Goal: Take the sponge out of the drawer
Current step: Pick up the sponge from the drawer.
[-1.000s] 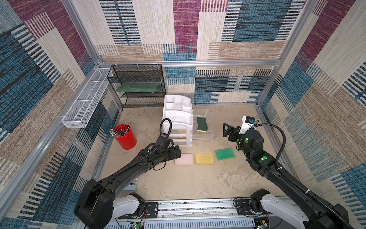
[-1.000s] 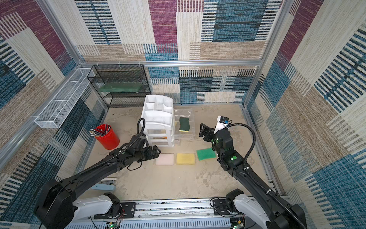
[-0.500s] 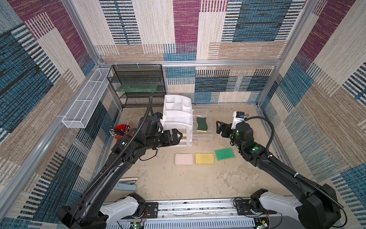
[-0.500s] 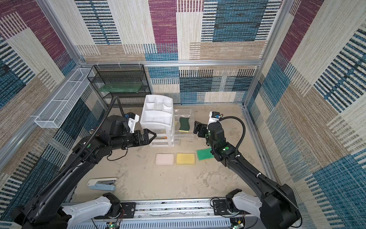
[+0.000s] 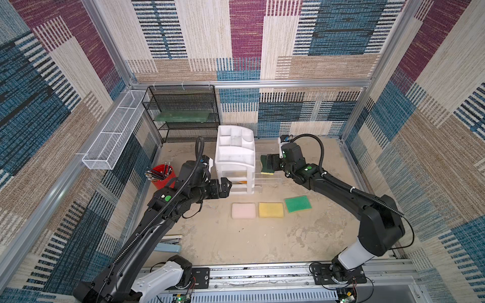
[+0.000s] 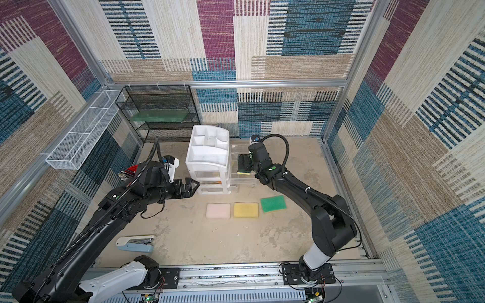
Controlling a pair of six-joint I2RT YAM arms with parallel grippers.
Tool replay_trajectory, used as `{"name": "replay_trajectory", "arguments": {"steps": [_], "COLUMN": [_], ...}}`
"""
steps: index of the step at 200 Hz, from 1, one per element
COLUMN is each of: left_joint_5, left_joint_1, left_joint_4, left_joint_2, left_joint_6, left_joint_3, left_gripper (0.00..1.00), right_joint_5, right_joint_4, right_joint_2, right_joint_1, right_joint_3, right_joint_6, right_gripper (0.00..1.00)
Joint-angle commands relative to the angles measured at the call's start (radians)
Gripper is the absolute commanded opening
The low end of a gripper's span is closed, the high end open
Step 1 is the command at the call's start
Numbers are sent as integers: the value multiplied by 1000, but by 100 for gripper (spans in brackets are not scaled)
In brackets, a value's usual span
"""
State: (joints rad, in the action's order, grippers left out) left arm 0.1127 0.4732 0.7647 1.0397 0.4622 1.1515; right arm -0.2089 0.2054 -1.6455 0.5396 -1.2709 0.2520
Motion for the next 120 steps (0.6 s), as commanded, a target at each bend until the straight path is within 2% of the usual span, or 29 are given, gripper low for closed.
{"name": "replay_trajectory", "arguments": {"steps": [1,24,52,120], "left_joint_5": [57,81,92,103], "left_joint_1": [-12,-27,-37,-40], "left_joint_4": [-69,-81,-84,-87], "left_joint_2": [3,1,1,-5], "left_joint_6": [14,26,29,31], "left_joint_3": [-8,-19,-21,-26], "left_gripper": [99,99,97,96], "right_joint_5": [9,-16,-26,-60], "right_joint_4": [62,111,149,227], "right_joint_2": [-51,-110,-166,-317], "right_joint_1": [14,26,32,37], "right_joint_3": [-44,-99,-156,-295], "right_joint_6": [-38,-54,-67,-80], "right_gripper": [99,99,94,72]}}
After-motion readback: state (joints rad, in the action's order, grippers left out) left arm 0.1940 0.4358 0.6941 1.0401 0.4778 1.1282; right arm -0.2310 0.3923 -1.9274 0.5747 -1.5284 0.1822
